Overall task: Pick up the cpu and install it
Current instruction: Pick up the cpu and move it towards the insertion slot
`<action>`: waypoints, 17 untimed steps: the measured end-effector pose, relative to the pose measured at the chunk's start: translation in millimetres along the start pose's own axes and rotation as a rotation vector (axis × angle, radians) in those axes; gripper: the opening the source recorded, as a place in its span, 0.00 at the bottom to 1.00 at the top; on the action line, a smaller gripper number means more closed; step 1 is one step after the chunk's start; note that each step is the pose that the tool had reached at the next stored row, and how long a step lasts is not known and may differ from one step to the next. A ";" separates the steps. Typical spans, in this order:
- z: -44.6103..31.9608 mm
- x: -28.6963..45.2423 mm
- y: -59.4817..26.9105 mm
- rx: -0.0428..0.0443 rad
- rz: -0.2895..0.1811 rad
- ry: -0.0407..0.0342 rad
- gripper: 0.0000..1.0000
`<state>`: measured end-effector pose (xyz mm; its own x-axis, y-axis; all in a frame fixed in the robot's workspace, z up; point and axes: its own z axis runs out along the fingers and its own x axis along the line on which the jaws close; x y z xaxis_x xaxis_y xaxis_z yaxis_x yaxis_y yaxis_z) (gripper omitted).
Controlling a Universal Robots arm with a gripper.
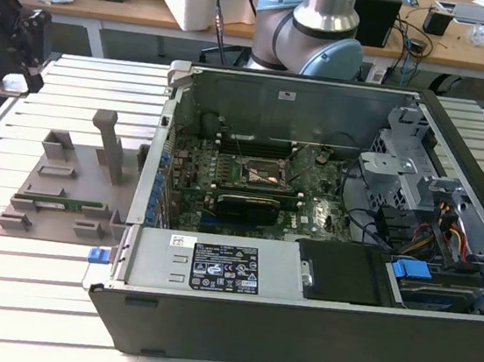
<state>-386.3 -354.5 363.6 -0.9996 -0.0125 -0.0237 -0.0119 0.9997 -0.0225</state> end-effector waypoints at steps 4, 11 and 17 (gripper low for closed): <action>-17.6 -0.5 0.5 -0.0001 0.000 -0.0001 0.55; -18.8 -2.6 0.6 0.0000 0.000 0.0001 0.55; -18.3 -22.6 0.3 0.0000 0.000 -0.0001 0.55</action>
<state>-364.1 -353.5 382.4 -0.9996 -0.0124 -0.0237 -0.0118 0.9997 -0.0225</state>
